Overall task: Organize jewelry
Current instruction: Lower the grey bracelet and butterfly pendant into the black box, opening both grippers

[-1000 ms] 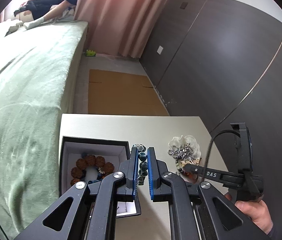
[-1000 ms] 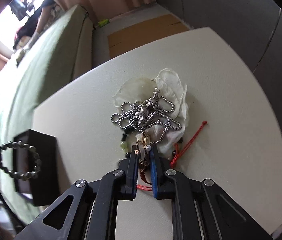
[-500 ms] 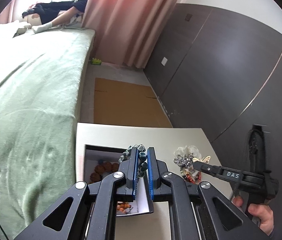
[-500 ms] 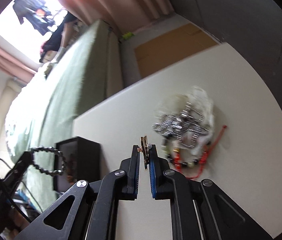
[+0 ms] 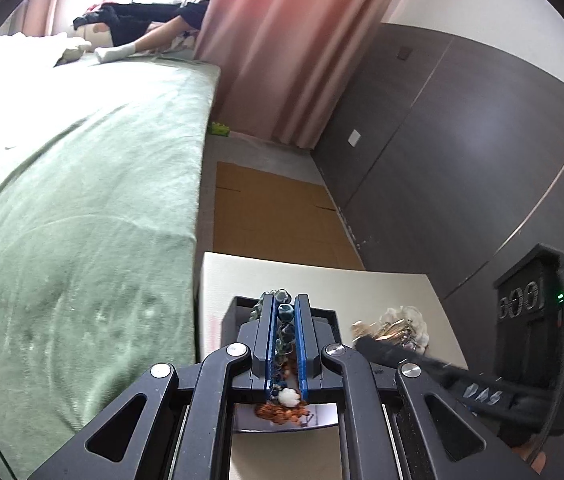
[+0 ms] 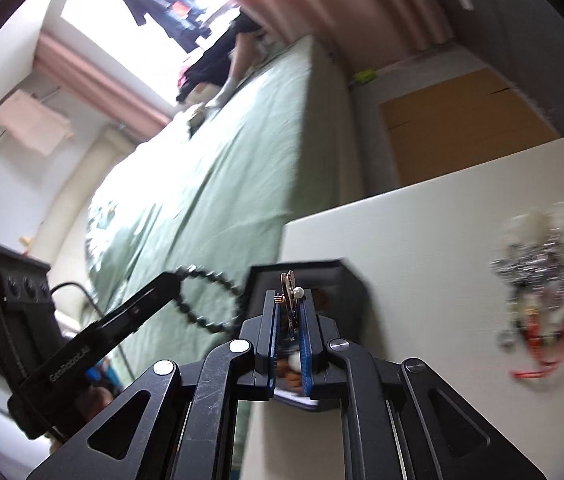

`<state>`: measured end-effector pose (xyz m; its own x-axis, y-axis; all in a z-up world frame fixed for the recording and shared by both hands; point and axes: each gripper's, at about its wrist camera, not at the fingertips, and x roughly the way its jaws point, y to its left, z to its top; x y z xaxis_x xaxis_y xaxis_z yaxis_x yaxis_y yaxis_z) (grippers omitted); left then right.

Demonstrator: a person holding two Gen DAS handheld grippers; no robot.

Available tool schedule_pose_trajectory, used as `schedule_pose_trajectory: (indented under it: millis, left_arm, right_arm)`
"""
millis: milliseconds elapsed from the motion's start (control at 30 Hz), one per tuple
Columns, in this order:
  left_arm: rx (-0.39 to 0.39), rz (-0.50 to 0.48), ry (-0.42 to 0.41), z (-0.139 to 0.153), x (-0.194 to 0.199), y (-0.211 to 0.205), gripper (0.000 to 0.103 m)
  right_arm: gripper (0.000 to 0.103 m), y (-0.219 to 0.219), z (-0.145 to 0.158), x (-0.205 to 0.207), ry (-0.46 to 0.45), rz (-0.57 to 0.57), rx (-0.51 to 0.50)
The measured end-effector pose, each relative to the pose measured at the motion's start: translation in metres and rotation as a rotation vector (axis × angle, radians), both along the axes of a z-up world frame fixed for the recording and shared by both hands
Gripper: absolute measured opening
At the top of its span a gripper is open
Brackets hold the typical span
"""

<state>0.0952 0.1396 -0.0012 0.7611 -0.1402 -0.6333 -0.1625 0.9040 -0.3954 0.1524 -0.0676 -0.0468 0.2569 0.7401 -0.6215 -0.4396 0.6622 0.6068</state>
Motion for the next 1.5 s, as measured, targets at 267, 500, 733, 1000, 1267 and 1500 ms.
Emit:
schedule_pose_trajectory:
  millis: [267,500,733,1000,1267,1500]
  left_arm:
    - [-0.002,-0.013,0.016,-0.004,-0.001,0.002,0.009]
    - [-0.009,-0.071,0.025,-0.008,0.008,-0.017,0.009]
    - [0.080,-0.066,0.168,-0.028,0.026,-0.038,0.009]
    - [0.049,-0.027,0.194,-0.039,0.035,-0.032,0.010]
    - [0.040,-0.106,0.191,-0.038,0.049,-0.070,0.010]
    - [0.042,-0.148,0.177,-0.040,0.062,-0.106,0.065]
  right_arm:
    - [0.056,0.013,-0.011,0.004,0.042,-0.018,-0.033]
    - [0.057,-0.011,-0.009,0.011,0.059,-0.077,-0.016]
    - [0.057,-0.032,-0.007,0.017,0.057,-0.113,-0.029]
    - [0.057,-0.062,0.001,0.019,0.045,-0.148,-0.031]
    - [0.057,-0.099,0.007,0.022,0.046,-0.206,-0.028]
    - [0.065,-0.124,0.003,0.027,0.068,-0.244,-0.084]
